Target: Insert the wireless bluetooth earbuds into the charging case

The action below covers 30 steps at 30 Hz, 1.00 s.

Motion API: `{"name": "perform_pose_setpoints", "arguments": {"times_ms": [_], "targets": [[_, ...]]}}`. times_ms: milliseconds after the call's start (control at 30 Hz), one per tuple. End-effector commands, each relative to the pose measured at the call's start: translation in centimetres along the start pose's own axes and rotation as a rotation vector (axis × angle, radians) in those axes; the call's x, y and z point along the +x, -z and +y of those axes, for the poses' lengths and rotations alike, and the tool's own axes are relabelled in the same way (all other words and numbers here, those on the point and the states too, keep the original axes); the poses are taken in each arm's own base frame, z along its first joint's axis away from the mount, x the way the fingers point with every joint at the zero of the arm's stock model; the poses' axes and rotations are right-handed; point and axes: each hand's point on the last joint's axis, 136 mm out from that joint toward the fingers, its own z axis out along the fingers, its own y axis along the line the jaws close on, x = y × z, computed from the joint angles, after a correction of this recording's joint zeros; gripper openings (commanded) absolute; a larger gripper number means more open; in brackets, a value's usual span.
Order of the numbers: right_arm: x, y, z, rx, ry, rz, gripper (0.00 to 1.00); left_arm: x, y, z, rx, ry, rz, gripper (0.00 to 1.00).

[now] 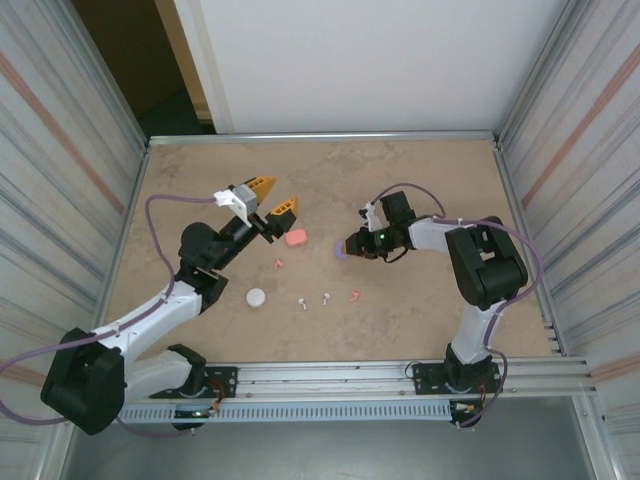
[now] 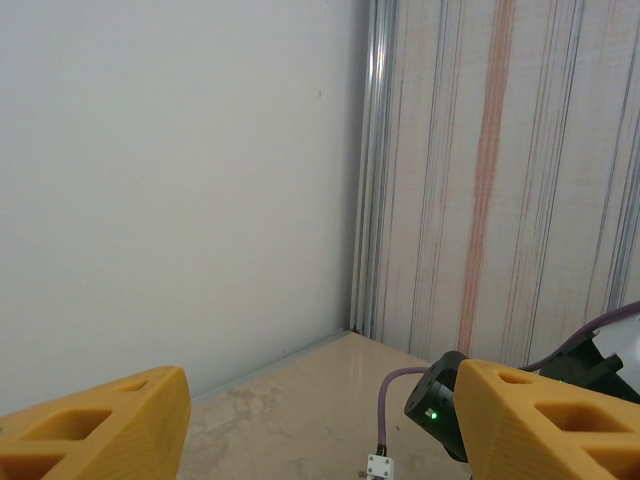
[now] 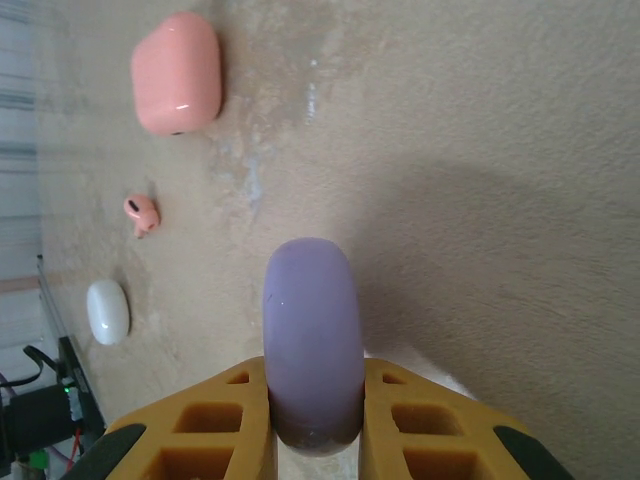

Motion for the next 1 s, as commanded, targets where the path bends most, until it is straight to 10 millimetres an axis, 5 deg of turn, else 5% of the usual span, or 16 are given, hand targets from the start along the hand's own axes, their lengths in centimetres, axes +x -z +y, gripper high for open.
{"name": "perform_pose_setpoints", "arguments": {"times_ms": [0, 467, 967], "targets": [[-0.7, -0.1, 0.3, -0.021, -0.020, 0.002, 0.20, -1.0, 0.3, 0.2, -0.016, -0.031, -0.028, 0.70], [-0.5, 0.0, -0.6, 0.011, -0.044, 0.014, 0.34, -0.9, 0.1, 0.2, -0.011, -0.027, -0.023, 0.70], [-0.6, 3.2, 0.2, 0.080, 0.016, -0.039, 0.47, -0.9, 0.4, 0.6, -0.042, -0.033, -0.016, 0.71]]}}
